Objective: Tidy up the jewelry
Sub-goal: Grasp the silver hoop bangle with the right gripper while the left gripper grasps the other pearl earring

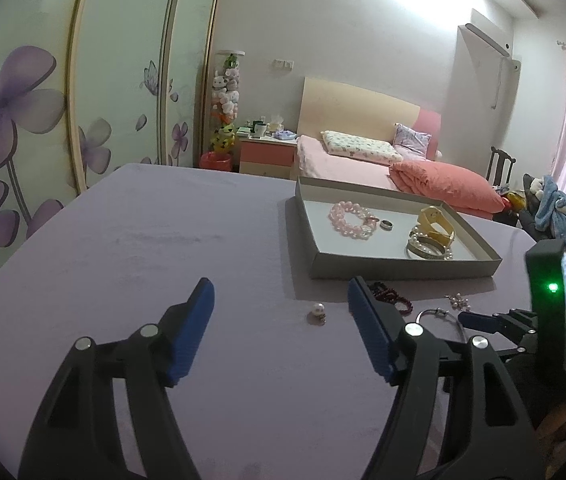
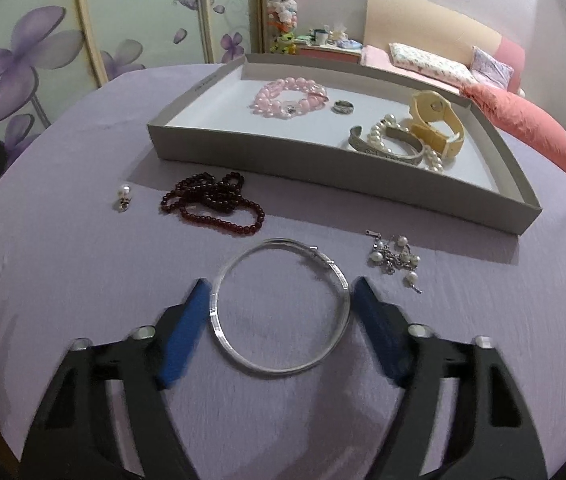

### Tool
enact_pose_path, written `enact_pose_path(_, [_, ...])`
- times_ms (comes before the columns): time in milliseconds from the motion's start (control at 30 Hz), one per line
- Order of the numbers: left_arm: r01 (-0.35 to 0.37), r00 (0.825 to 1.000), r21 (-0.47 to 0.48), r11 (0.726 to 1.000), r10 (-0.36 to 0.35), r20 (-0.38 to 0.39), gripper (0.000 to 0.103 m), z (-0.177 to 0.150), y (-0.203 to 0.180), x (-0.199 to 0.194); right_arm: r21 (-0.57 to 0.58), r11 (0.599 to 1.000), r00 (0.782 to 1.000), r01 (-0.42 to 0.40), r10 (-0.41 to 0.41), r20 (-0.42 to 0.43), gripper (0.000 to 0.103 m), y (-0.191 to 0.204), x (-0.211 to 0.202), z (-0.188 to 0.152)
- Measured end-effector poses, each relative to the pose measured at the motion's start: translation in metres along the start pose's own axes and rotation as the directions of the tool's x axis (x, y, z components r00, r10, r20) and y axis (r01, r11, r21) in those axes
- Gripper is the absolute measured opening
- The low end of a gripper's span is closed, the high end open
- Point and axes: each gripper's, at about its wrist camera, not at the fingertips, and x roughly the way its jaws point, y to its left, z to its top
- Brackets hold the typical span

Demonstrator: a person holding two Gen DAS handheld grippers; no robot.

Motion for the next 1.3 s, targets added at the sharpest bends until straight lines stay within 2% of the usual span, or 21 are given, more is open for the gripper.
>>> enact_pose_path(167, [0.010, 1.000, 0.002, 1.000, -0.010, -0.030, 0.068, -0.004, -0.003, 0.006, 0.018, 1.000, 1.000, 0.008, -0.008, 0.001, 0.070, -0.008, -0.006, -0.006])
enact_pose_path(400, [0.026, 0.997, 0.033, 0.999, -0.023, -0.078, 0.068, -0.009, -0.012, 0.015, 0.119, 0.990, 0.997, 0.076, -0.077, 0.003, 0.070, -0.055, -0.020, -0.023])
enact_pose_path(500, [0.038, 0.993, 0.053, 0.998, -0.032, -0.111, 0.068, -0.011, -0.018, 0.023, 0.184, 0.975, 0.993, 0.120, -0.122, -0.003, 0.070, -0.083, -0.025, -0.030])
enact_pose_path(633, [0.044, 0.980, 0.082, 0.996, -0.027, -0.198, 0.068, -0.015, -0.029, 0.043, 0.242, 0.958, 0.987, 0.156, -0.159, -0.008, 0.070, -0.109, -0.029, -0.036])
enact_pose_path(800, [0.016, 0.961, 0.105, 0.994, 0.014, -0.277, 0.066, -0.019, -0.040, 0.068, 0.235, 0.959, 0.987, 0.157, -0.160, -0.009, 0.070, -0.111, -0.028, -0.038])
enact_pose_path(967, [-0.002, 0.944, 0.097, 0.995, 0.034, -0.328, 0.052, -0.017, -0.042, 0.088, 0.234, 0.961, 0.988, 0.151, -0.154, -0.007, 0.070, -0.112, -0.028, -0.039])
enact_pose_path(1067, [-0.009, 0.940, 0.087, 0.996, 0.038, -0.340, 0.047, -0.013, -0.043, 0.096, 0.231, 0.962, 0.988, 0.149, -0.151, -0.006, 0.070, -0.112, -0.029, -0.040])
enact_pose_path(1300, [-0.029, 0.939, 0.094, 0.995, 0.060, -0.339, 0.042, -0.007, -0.051, 0.111, 0.224, 0.964, 0.989, 0.145, -0.148, -0.006, 0.070, -0.111, -0.029, -0.038])
